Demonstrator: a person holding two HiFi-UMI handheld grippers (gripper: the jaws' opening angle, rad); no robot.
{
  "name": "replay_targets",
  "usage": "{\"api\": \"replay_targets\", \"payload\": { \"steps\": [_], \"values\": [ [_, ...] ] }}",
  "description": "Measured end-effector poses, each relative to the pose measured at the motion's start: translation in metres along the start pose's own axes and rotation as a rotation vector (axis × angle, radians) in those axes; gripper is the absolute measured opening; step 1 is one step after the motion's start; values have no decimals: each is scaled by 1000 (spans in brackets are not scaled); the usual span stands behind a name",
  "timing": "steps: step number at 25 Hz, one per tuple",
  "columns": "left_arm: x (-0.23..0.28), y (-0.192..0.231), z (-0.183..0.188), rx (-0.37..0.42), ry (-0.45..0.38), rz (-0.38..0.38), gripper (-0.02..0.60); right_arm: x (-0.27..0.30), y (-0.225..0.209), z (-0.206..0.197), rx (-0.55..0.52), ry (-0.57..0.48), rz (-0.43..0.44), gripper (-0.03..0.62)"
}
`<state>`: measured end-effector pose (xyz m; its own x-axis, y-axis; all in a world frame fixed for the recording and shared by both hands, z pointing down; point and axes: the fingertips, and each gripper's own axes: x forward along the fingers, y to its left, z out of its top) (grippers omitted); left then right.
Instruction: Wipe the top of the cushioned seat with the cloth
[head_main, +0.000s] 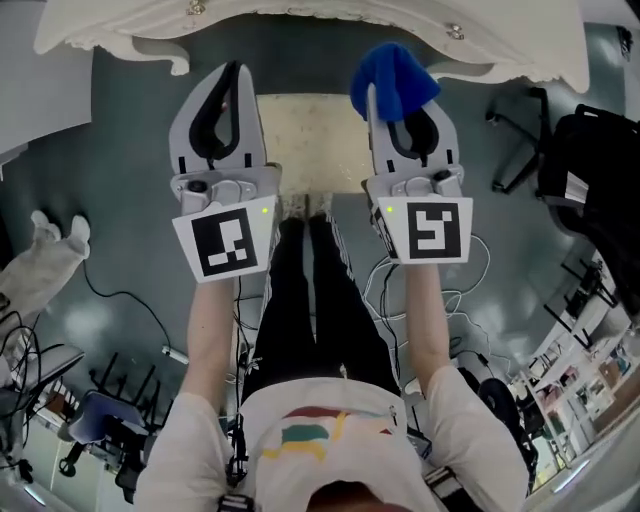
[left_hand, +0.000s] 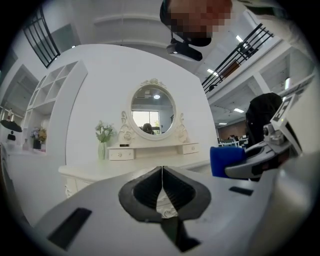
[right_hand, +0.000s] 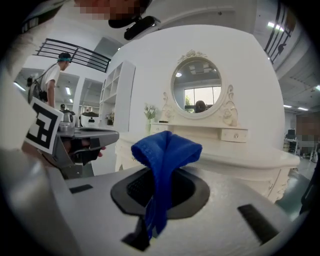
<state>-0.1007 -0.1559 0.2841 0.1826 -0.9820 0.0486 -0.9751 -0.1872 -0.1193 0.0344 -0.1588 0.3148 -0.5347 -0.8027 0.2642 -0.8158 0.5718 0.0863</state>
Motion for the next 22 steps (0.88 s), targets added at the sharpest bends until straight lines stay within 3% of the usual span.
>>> {"api": "replay_targets", "payload": {
  "steps": [7, 14, 22],
  "values": [
    [10, -23, -72, 15, -28, 5, 6, 16, 6, -89, 31, 29, 29, 32],
    [2, -28, -120, -4, -27, 9, 6, 20, 15, -136, 45, 62, 22, 32],
    [-1, -34, -163, -6, 55, -7, 6, 21, 24, -173, 69, 116, 26, 32]
  ]
}}
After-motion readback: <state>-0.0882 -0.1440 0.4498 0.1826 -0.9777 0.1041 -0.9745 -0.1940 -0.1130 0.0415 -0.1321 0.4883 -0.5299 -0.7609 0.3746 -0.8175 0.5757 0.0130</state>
